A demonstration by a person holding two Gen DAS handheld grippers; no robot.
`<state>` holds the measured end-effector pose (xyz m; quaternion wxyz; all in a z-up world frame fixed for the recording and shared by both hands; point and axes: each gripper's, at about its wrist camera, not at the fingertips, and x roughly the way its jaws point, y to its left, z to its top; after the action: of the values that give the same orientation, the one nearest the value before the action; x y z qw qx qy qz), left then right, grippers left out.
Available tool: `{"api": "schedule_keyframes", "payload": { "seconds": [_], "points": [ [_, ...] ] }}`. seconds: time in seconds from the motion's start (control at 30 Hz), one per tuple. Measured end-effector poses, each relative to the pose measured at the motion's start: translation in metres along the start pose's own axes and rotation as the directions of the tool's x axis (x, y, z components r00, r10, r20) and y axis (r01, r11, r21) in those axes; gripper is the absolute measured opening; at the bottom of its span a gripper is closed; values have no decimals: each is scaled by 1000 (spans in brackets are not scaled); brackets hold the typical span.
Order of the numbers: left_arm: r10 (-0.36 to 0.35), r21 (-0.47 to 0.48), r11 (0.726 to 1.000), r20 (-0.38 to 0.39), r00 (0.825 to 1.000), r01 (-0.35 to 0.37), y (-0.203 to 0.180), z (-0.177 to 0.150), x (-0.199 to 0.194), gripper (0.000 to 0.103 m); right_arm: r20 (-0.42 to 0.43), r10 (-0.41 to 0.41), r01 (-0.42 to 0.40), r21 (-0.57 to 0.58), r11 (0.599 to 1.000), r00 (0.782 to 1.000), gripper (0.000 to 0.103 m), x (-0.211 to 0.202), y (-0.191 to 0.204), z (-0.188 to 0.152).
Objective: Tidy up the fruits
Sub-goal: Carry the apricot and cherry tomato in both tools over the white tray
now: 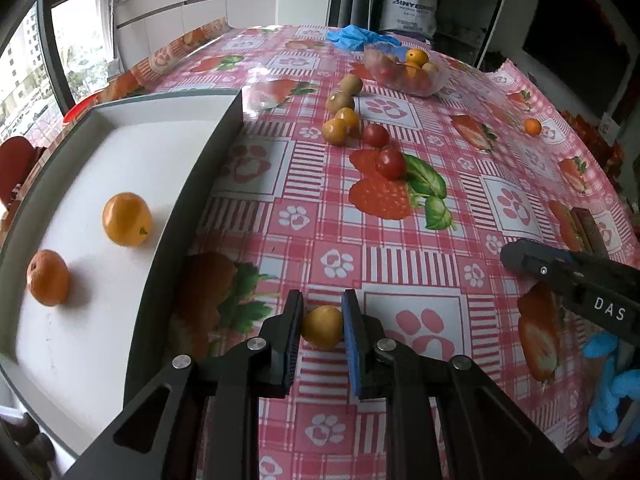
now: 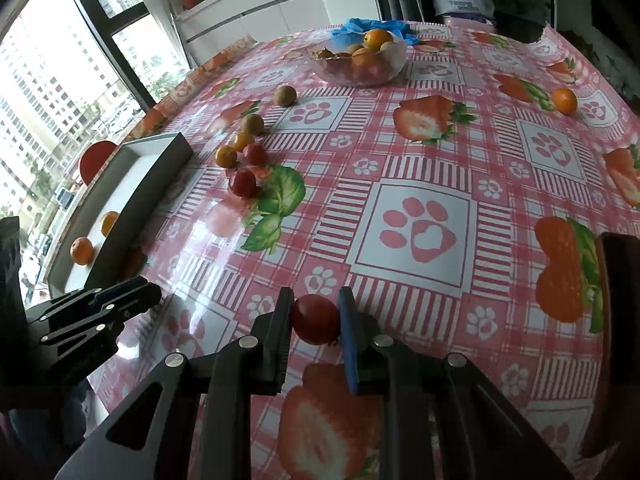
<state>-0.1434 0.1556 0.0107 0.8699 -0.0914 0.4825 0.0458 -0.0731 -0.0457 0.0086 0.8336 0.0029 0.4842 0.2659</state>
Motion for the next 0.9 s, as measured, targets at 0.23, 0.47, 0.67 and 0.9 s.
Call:
{"api": "schedule_keyframes", "payload": {
  "seconds": [0.23,0.47,0.67,0.9],
  "points": [
    [-23,2,1000,38,999,23,-1,0,-24,21,25,11,-11,-10,1000,1000,24,-18,9,5],
    [-68,0,998,95,993,69,-1,11,-59,21,69,44,-40,-57,998,997,24,-46,34,21],
    [-104,1,994,157,982,106,2,18,-94,21,94,89,-78,-107,991,992,24,-67,66,35],
    [-122,-12,992,216,969,127,14,29,-129,21,117,128,-100,-221,970,985,24,-89,114,62]
  ]
}}
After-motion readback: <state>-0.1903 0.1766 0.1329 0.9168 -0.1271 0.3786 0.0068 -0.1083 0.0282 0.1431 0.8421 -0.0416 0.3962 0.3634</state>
